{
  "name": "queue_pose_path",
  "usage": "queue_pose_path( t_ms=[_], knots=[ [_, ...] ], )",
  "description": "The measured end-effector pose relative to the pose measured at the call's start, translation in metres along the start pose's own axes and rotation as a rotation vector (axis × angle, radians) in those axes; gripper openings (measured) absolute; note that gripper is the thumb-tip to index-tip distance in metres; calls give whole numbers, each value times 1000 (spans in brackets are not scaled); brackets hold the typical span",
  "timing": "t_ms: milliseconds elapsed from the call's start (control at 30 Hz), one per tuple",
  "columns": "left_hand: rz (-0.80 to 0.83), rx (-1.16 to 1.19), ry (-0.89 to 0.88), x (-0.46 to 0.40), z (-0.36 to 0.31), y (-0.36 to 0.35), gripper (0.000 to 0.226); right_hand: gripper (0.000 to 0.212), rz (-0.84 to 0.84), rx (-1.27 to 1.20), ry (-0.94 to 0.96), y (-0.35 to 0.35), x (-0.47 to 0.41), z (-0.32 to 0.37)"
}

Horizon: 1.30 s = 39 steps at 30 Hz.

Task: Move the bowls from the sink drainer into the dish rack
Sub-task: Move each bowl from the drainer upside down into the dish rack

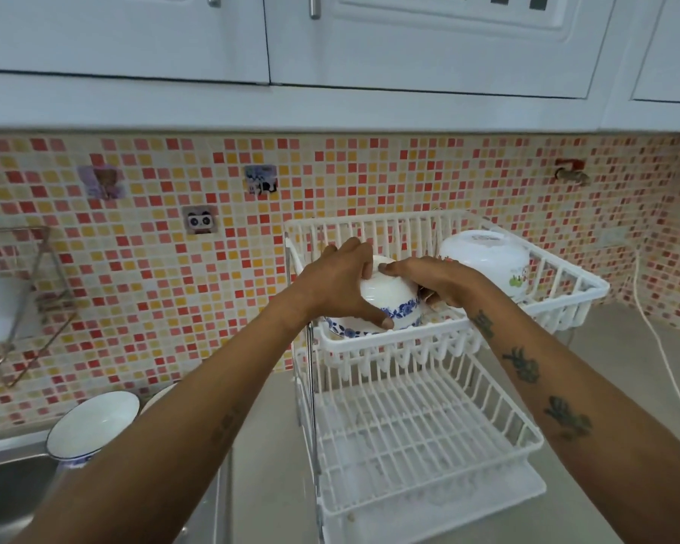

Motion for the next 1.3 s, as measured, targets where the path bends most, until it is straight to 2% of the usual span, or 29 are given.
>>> queue_pose_path(
  t_ms=[267, 367, 467, 633, 833, 967, 1067, 1167, 1300],
  knots=[
    [26, 10, 3, 1, -2, 1, 67, 63, -70, 54, 27, 3, 3, 3],
    [-28, 153, 29, 9, 5, 19, 53, 67, -224, 137, 195, 10, 18, 24],
    [-159, 358, 85, 31, 35, 56, 38, 57, -386, 63, 440, 12, 48, 63],
    [-203, 543, 339, 93, 126, 88, 28, 48, -373, -71, 691, -28, 90, 142],
    [-225, 695, 724, 184, 237, 77, 45, 58, -196, -60, 851, -140, 96, 232],
    [-311, 902, 983, 247, 301, 51, 46, 59, 47, -42, 772, -240, 59, 246],
    [-388, 1100, 1209, 278, 330, 13, 37, 58, 239, -138, 551, -315, 11, 228],
    [-456, 1200, 1325, 293, 354, -35, 44, 61, 245, -150, 292, -378, -42, 190],
    [-589, 1458, 1263, 298, 376, -84, 57, 70, 148, -112, 41, -430, -95, 129]
  ],
)
Point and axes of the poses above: each hand's wrist, its own x-axis away from the middle knuckle, its own y-axis out of the back of the hand, z = x × y, the point moved 6 cm from there along -x, towards the middle knuckle, and after that the axes turned 10 degrees about x, right-handed, at the moved point
